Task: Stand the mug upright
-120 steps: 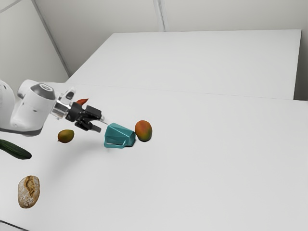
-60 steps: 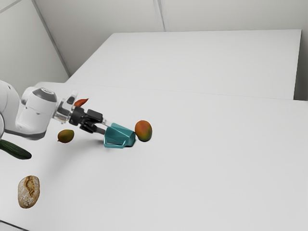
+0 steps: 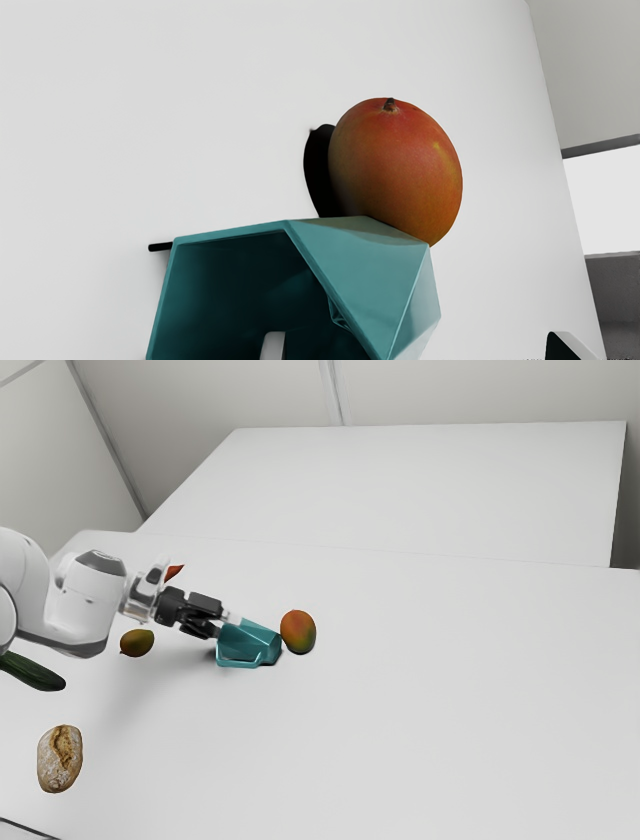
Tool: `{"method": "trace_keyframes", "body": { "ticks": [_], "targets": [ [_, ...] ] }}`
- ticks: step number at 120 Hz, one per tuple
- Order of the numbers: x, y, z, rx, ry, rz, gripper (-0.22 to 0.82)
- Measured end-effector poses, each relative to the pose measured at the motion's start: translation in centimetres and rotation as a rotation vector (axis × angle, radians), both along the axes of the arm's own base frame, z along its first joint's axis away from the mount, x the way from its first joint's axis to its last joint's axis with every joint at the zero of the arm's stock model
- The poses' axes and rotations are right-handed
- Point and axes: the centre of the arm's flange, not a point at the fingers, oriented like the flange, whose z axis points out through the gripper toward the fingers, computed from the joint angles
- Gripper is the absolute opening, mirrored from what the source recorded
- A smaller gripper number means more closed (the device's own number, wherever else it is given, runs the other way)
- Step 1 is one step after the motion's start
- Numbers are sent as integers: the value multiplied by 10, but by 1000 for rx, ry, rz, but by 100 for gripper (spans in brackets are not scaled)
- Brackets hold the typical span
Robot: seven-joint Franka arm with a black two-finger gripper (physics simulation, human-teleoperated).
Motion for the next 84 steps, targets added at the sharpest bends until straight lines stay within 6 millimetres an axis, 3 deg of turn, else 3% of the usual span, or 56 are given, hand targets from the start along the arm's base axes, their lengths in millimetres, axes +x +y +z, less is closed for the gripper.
{"method": "trace_keyframes", "body": {
  "ticks": [20, 40, 84],
  "targets": [
    [1, -6, -5, -11, -9, -22, 54],
    [1, -9, -8, -15, -18, -35, 46],
    [-1, -7, -12, -19, -29, -39, 7]
  ]
}}
